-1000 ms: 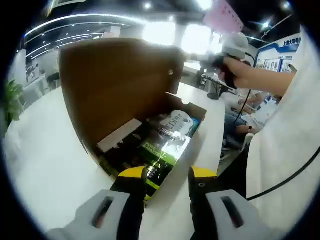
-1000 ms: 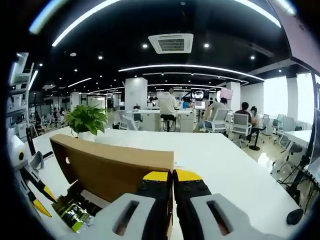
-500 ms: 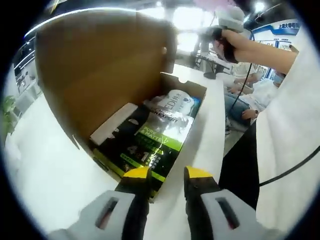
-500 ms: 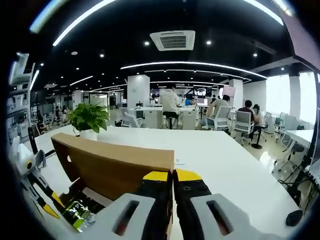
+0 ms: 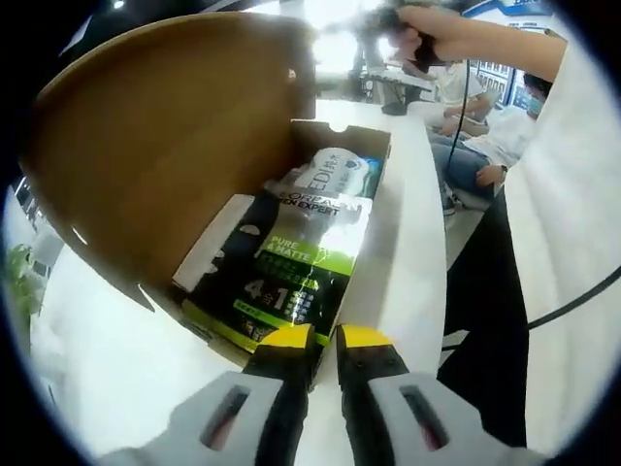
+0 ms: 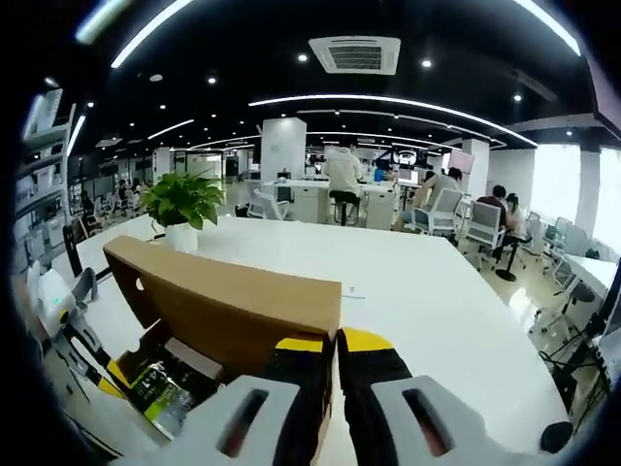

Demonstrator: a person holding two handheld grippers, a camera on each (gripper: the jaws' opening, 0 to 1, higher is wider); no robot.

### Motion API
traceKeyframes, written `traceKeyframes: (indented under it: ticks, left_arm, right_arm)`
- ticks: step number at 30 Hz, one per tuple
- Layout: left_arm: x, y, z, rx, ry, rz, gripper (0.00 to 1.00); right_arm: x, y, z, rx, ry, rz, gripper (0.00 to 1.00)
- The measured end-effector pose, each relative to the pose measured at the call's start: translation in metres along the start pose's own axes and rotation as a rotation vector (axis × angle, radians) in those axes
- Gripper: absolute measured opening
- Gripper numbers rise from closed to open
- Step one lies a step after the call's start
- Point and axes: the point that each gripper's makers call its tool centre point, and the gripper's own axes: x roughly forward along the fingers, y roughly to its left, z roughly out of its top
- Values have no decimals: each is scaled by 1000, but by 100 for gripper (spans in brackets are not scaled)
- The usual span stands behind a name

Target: Operate the shoe box by opening the lid, removing the specified soft item, and placing it in the target area until the item is outside and the box remains undamaged.

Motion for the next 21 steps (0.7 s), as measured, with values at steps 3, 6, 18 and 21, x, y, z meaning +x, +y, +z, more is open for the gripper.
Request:
traceKeyframes:
  ticks: [3,6,18,21]
  left_arm:
    - [3,-1,-1,31,14,2,9]
    - [6,-1,-2,82,35,4,9]
    - [8,-1,-3,54,67,32,9]
    - [8,-4,-3,155,60,6,7]
  right_arm:
    - [-1,1,5,-18,-41,-1,2]
    - [2,2,8,-63,-51,-10,2]
    - [12,-5,14,-41,-53,27,1]
    - [12,-3,15,-44,-38,22,1]
